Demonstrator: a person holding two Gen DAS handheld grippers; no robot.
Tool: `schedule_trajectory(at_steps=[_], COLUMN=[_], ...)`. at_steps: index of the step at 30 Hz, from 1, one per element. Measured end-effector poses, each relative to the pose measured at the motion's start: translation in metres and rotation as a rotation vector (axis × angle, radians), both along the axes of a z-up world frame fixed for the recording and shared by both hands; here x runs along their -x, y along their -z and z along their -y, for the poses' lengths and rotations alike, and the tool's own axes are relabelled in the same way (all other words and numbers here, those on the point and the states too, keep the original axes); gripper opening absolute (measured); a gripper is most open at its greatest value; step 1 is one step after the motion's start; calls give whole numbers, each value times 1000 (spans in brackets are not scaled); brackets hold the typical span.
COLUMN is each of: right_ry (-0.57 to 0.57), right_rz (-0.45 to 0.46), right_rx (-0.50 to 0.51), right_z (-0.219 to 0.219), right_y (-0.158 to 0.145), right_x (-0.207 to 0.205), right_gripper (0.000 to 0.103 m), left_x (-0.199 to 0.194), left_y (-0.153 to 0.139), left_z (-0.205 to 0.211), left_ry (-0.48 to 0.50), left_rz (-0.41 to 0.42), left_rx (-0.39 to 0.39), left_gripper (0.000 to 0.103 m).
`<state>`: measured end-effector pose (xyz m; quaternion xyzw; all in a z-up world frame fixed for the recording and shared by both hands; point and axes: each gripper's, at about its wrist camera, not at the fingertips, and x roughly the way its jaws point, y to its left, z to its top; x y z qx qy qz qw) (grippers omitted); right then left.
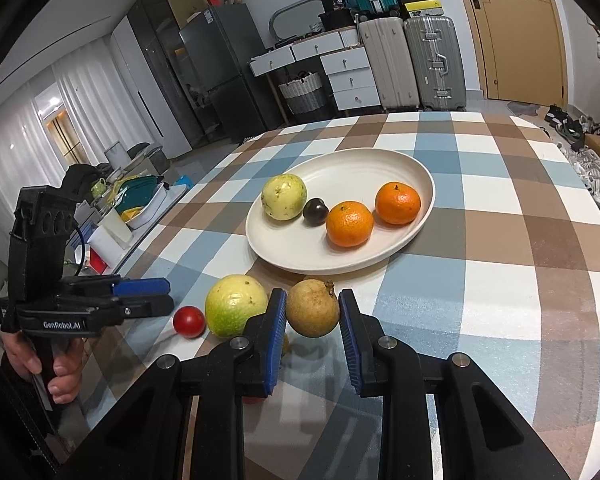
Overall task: Organize fruits
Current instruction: 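Carry the tomato and pear onto the white plate and open both tools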
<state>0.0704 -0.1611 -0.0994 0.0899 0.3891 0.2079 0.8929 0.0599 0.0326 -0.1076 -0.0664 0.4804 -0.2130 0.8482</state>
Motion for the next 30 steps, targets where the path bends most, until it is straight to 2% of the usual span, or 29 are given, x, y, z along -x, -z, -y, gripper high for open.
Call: schedule_trajectory(at_steps=[7, 10, 12, 14, 24, 27, 30], right_ry=[2, 3, 4, 4, -8, -15, -17], right_rz=[-5, -9, -10, -11, 18, 35, 53], right_rx=[5, 5, 5, 9, 10, 2, 2], right_z=[0, 0, 0, -1, -3, -4, -4], right_y=[2, 3, 4, 3, -8, -16, -25], right_x=[-2, -2, -3, -3, -9, -14, -20], right_gripper=[27, 27, 27, 27, 27, 27, 27], left_x=[-7, -8, -9, -10, -15, -21, -27], left_y=[19, 23, 24, 25, -13, -27, -40], left_z=[15, 16, 17, 17, 17, 23, 30], left_ry=[30, 35, 46, 49, 46, 26, 29], left_rz=[-26, -31, -34, -30, 76, 92, 118], left_rx=[-42, -26, -25, -32, -19, -40, -17], left_gripper=[43, 43, 30, 26, 26, 26, 26])
